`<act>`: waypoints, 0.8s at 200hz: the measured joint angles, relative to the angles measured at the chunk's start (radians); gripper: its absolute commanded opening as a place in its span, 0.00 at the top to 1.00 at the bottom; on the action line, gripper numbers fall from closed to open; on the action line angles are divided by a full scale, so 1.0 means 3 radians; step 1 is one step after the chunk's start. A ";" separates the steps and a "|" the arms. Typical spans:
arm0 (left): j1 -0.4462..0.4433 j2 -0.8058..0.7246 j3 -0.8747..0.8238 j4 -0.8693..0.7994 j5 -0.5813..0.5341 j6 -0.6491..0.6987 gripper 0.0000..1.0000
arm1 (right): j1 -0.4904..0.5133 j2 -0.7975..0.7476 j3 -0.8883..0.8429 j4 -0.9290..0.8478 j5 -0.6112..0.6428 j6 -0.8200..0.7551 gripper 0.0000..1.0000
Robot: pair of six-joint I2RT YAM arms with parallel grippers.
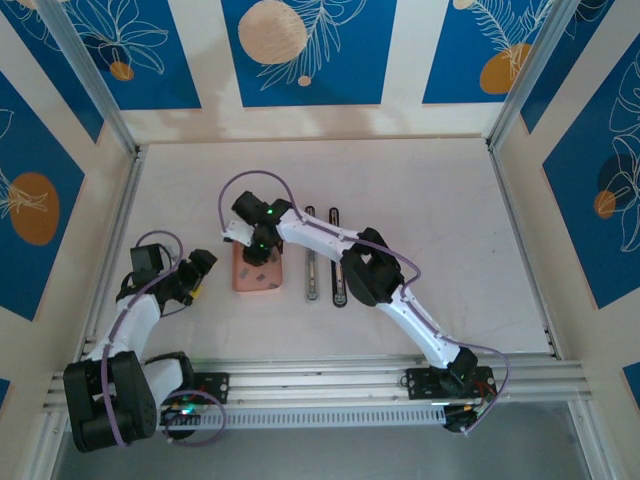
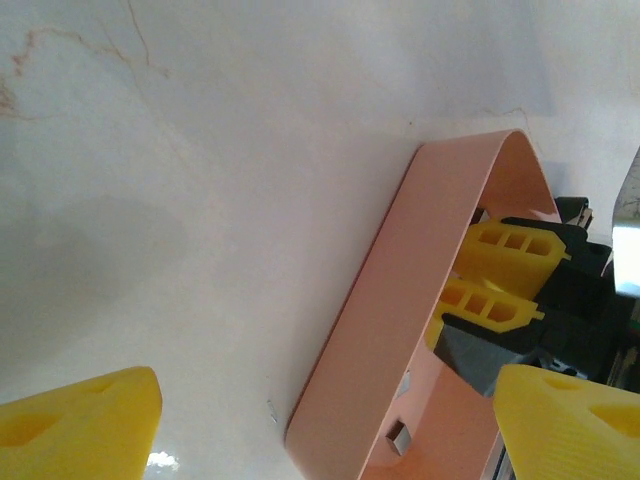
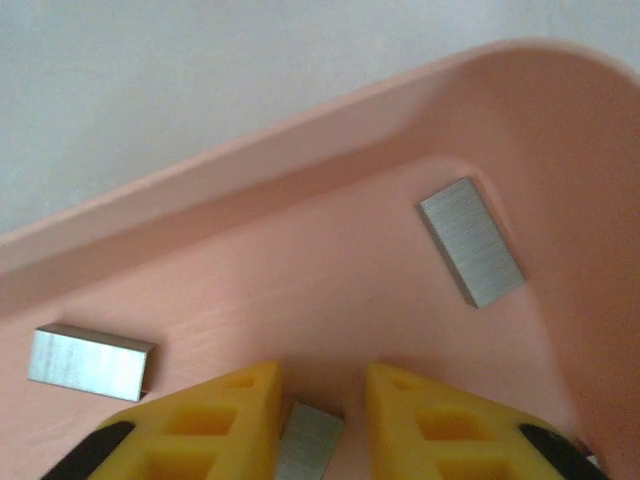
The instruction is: Load the staples into the stapler
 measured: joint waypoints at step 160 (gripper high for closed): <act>0.0001 0.0020 0.0001 -0.0011 0.0053 0.0025 0.15 | -0.0253 0.0013 0.0510 -0.0493 -0.0310 0.1441 0.66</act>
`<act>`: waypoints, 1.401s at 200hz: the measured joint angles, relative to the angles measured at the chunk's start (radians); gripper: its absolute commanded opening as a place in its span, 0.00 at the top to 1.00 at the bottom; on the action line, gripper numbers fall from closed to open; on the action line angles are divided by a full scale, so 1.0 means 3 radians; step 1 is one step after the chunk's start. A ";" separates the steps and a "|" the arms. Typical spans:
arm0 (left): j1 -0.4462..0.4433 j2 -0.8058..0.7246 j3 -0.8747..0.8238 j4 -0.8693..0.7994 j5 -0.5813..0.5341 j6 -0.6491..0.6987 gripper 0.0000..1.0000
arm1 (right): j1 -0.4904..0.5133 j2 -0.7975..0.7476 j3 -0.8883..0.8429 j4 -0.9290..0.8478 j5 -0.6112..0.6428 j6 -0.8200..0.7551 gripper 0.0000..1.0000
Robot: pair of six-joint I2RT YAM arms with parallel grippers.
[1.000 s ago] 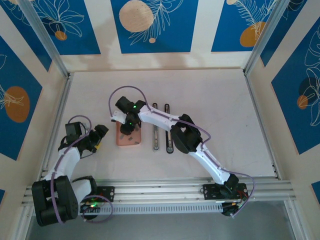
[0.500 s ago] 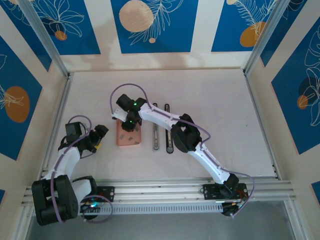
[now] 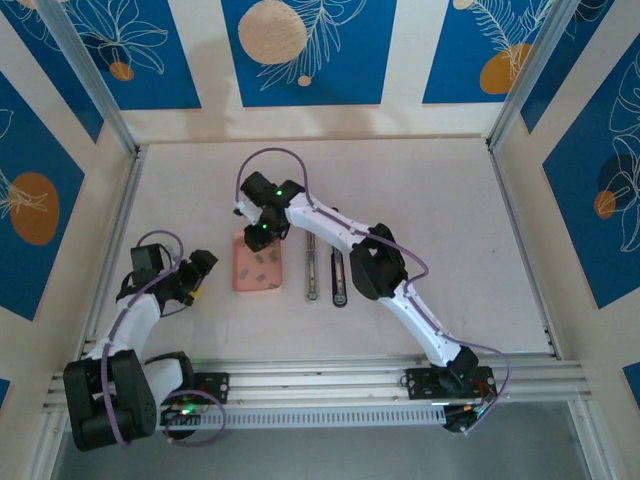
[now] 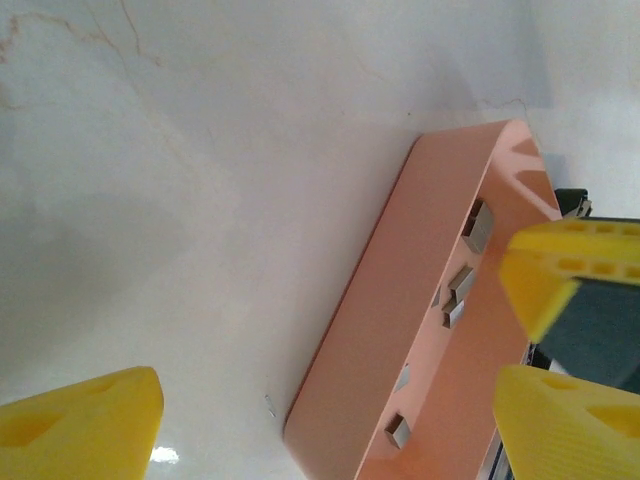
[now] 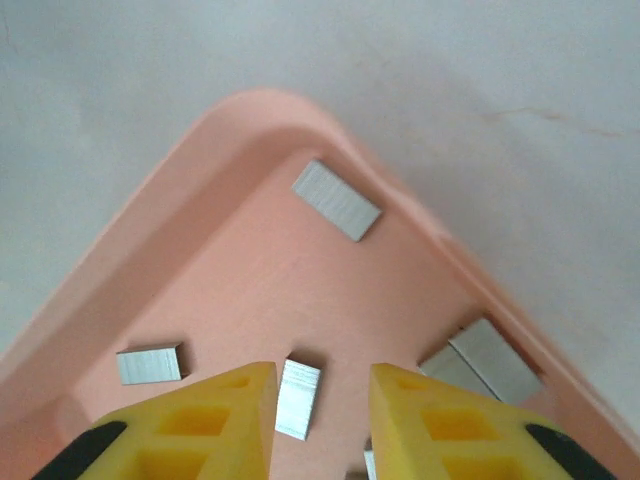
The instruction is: Load the staples into the stapler
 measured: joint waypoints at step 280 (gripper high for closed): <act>0.0000 -0.0003 0.0000 -0.0005 0.0037 0.0083 0.15 | 0.0282 0.0249 0.0088 -0.0212 0.0596 0.0380 0.74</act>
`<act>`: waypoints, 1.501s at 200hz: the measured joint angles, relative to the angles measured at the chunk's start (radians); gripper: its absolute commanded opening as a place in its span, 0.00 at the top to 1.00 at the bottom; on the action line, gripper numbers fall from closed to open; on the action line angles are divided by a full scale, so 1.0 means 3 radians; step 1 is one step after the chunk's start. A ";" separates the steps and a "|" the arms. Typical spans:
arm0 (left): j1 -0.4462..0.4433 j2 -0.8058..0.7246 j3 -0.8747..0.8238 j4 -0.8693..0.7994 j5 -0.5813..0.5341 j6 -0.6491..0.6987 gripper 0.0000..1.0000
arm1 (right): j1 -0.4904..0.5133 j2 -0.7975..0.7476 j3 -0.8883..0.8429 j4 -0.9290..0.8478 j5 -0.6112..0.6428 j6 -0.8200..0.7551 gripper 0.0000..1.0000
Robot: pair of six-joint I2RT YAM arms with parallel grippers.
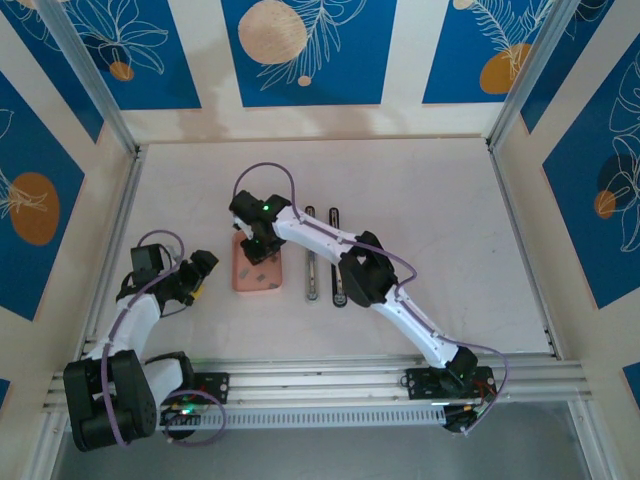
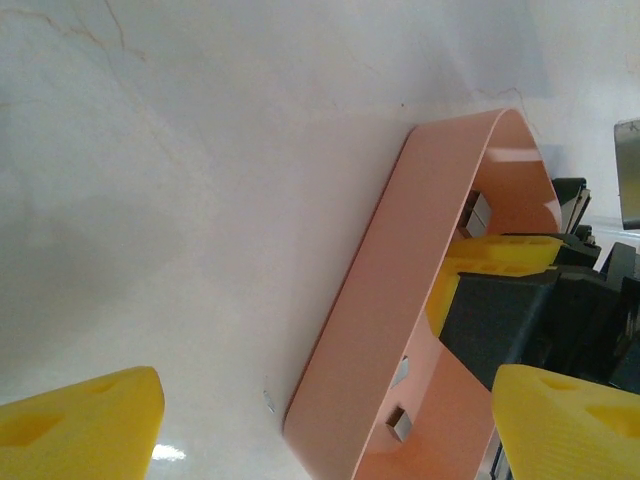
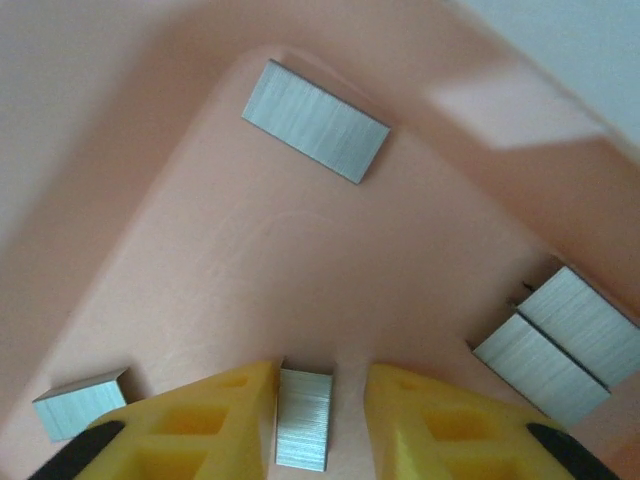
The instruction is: Load the staples into the stapler
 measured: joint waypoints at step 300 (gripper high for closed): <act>-0.1573 -0.0416 0.0187 0.0226 -0.0996 0.0259 0.20 | -0.0102 -0.3550 -0.4524 0.1438 0.0988 0.1549 0.88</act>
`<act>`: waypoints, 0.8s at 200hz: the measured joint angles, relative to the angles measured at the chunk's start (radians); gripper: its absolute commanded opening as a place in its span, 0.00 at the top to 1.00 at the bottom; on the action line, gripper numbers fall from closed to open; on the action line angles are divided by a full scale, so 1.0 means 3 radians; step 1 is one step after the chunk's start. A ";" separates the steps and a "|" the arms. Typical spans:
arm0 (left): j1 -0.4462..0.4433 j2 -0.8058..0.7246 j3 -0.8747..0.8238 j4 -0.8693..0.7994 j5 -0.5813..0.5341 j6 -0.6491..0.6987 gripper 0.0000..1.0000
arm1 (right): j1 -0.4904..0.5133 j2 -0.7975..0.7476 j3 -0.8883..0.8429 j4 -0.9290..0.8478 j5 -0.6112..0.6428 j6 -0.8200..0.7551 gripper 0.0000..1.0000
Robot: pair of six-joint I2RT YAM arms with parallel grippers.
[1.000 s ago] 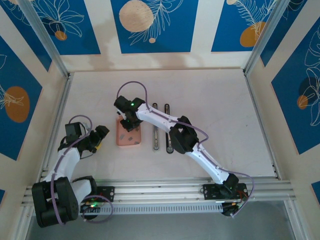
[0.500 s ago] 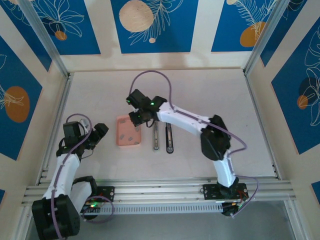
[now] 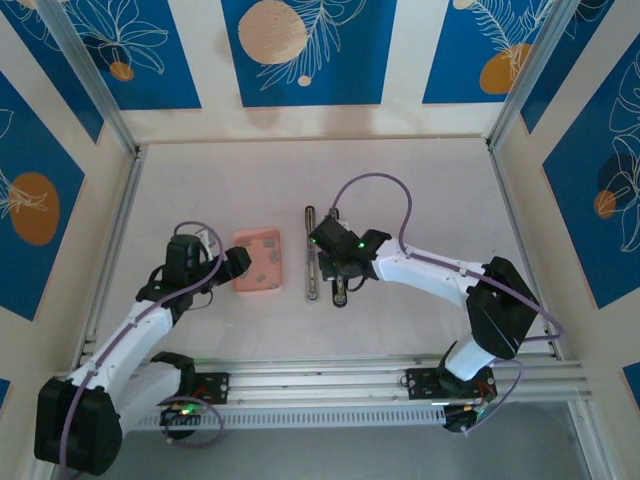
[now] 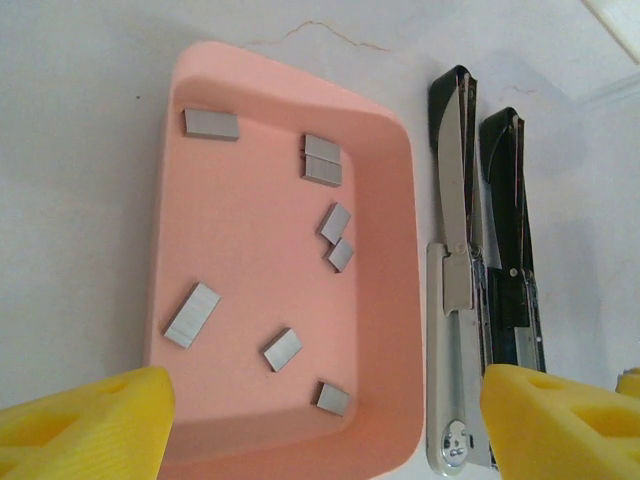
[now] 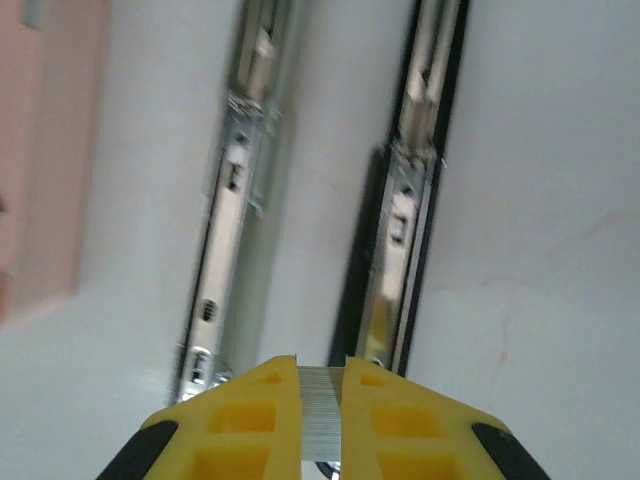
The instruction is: Load the staples into the stapler
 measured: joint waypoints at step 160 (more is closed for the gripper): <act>-0.0362 0.0242 0.0027 0.0214 -0.0425 0.0060 0.20 | 0.0122 -0.0018 -0.0334 -0.0050 0.0027 0.0261 0.88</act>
